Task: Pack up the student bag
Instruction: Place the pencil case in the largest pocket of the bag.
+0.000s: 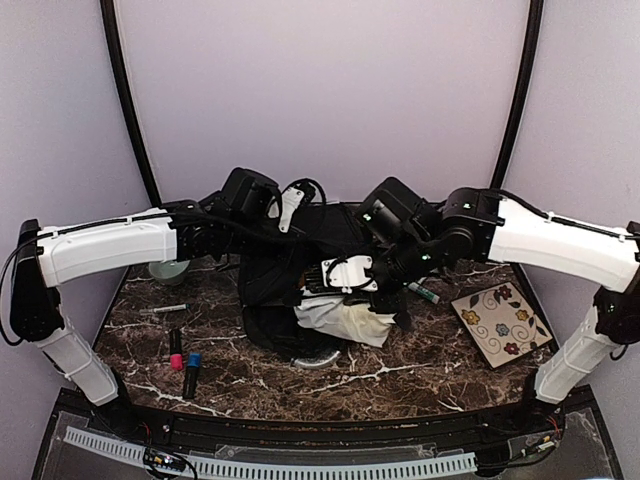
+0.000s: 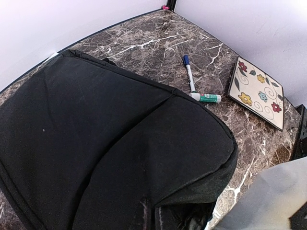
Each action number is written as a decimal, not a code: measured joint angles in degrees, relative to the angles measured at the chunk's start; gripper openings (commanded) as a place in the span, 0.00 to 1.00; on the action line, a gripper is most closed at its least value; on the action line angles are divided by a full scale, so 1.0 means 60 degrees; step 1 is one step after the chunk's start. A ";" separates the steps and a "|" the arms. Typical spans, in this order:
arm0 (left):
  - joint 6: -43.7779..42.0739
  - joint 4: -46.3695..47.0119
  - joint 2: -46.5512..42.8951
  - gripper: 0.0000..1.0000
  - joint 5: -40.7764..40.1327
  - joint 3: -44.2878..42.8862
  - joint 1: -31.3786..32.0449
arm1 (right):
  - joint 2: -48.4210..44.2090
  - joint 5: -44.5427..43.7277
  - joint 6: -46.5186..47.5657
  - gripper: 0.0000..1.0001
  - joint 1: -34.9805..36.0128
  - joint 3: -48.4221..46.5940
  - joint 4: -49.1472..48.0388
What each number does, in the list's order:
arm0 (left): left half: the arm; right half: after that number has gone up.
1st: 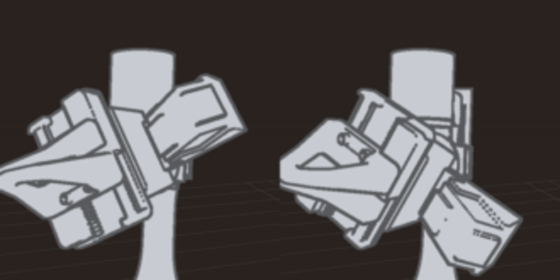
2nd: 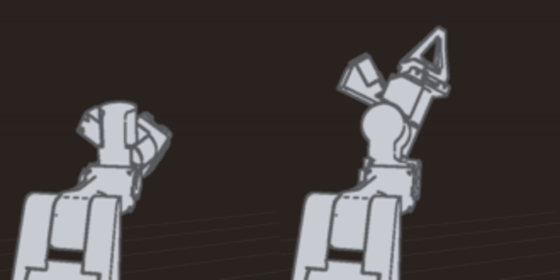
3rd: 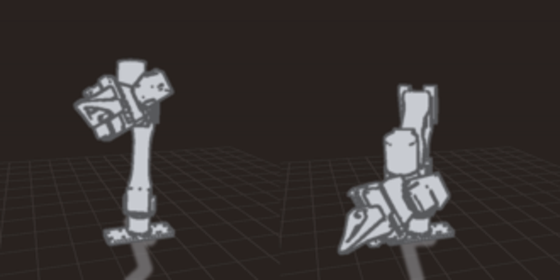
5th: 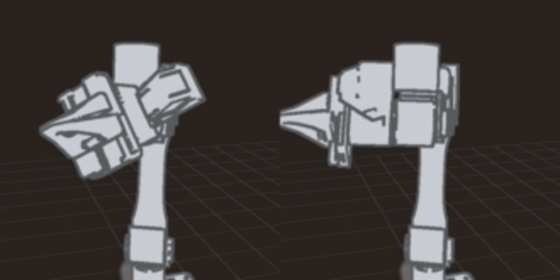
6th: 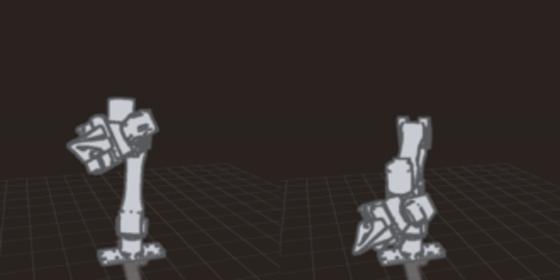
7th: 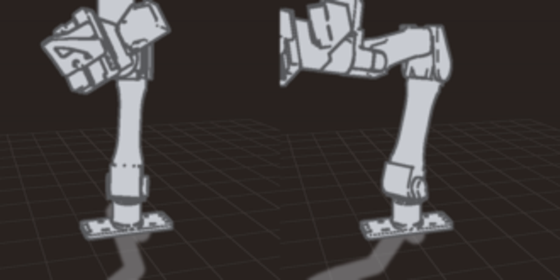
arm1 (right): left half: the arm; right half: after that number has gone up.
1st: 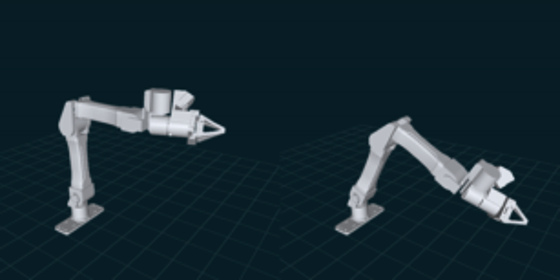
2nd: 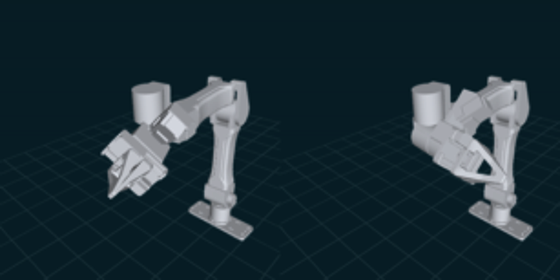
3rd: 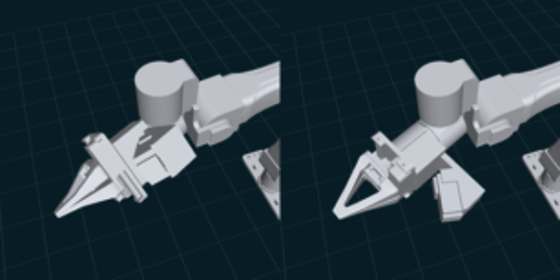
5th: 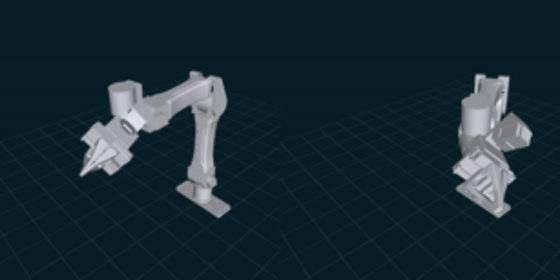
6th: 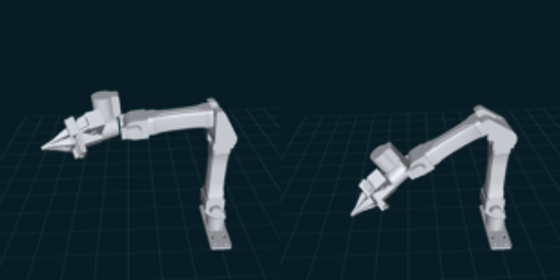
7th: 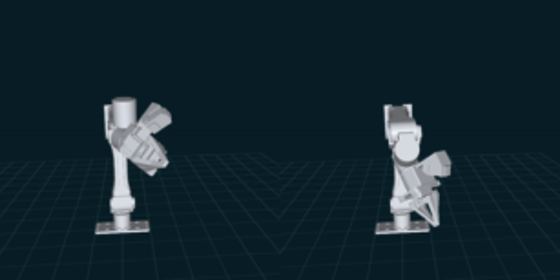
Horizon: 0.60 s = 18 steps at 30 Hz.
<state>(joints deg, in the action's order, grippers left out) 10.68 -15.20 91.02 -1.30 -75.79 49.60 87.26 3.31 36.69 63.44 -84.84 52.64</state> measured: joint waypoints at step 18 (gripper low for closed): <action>0.0357 -0.0277 -0.0004 0.00 0.0834 -0.0346 -0.0109 | 0.2430 -0.6725 0.4521 0.00 0.0699 0.3515 -1.0163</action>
<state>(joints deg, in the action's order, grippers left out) 12.82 -16.86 91.00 3.70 -77.87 48.95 101.84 -37.04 63.81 67.64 -63.75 -8.34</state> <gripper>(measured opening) 0.033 0.018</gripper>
